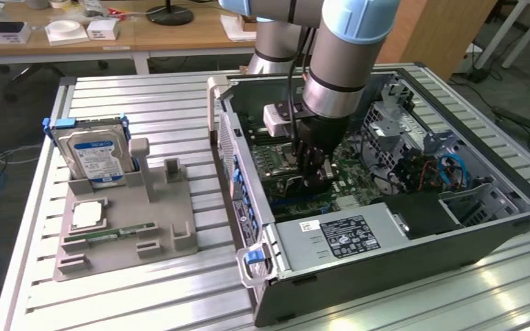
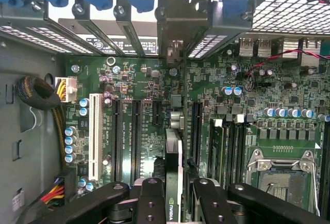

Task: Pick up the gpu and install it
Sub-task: 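Insert the gpu into the slot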

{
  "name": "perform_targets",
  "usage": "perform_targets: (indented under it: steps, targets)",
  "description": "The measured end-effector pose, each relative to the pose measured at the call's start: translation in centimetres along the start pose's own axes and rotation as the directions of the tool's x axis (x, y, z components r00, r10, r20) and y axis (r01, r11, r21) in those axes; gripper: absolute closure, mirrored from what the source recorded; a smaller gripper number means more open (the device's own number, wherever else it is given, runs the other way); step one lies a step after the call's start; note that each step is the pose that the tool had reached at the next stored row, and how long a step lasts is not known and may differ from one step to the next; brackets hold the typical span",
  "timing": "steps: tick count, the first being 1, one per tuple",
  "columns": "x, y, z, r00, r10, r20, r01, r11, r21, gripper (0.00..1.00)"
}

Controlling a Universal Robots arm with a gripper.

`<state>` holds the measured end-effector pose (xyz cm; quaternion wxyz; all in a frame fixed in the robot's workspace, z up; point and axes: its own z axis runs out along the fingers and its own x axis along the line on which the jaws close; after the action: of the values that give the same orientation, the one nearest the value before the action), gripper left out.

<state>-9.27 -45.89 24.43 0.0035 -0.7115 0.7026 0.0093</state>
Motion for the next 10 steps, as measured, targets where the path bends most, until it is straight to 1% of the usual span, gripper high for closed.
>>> perform_targets:
  steps: [5,10]
  targets:
    - [0.0,0.01,0.19,1.0,0.0,0.0004,0.0,1.0,0.0003,0.74]
    - [0.0,0.01,0.15,1.0,0.0,0.0008,0.0,1.0,0.0003,0.74]
